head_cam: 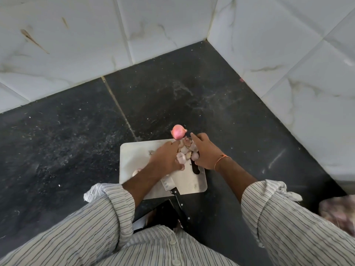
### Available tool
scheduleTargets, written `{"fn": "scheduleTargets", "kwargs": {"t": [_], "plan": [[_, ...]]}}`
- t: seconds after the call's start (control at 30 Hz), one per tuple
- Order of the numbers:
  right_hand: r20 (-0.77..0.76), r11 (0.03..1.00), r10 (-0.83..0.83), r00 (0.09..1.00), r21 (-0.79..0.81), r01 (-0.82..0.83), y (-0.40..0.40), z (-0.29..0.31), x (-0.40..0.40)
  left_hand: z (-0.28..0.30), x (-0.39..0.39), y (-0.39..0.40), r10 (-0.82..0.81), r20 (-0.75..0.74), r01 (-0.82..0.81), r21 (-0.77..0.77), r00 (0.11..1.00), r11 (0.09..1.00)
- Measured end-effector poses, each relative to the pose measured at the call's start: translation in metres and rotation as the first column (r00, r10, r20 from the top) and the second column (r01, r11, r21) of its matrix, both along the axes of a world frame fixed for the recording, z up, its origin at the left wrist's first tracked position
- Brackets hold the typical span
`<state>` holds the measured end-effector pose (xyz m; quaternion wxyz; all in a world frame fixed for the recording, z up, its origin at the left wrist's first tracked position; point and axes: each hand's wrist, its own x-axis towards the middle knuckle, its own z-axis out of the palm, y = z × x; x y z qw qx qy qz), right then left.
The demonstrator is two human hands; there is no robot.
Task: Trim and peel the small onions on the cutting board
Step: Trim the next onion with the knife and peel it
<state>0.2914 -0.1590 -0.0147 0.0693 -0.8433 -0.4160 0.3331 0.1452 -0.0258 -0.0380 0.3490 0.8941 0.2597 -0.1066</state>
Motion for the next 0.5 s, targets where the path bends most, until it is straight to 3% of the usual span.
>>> {"fn": "scheduleTargets", "kwargs": {"t": [0.33, 0.5], "plan": [[-0.023, 0.997, 0.06, 0.998, 0.04, -0.059, 0.012, 0.002, -0.02, 0.002, 0.008, 0.001, 0.021, 0.016, -0.02, -0.024, 1.0, 1.0], [0.026, 0.995, -0.066, 0.997, 0.082, 0.064, 0.005, -0.011, -0.031, -0.002, 0.006, 0.0, 0.003, 0.04, -0.002, -0.025, 0.999, 1.0]]}}
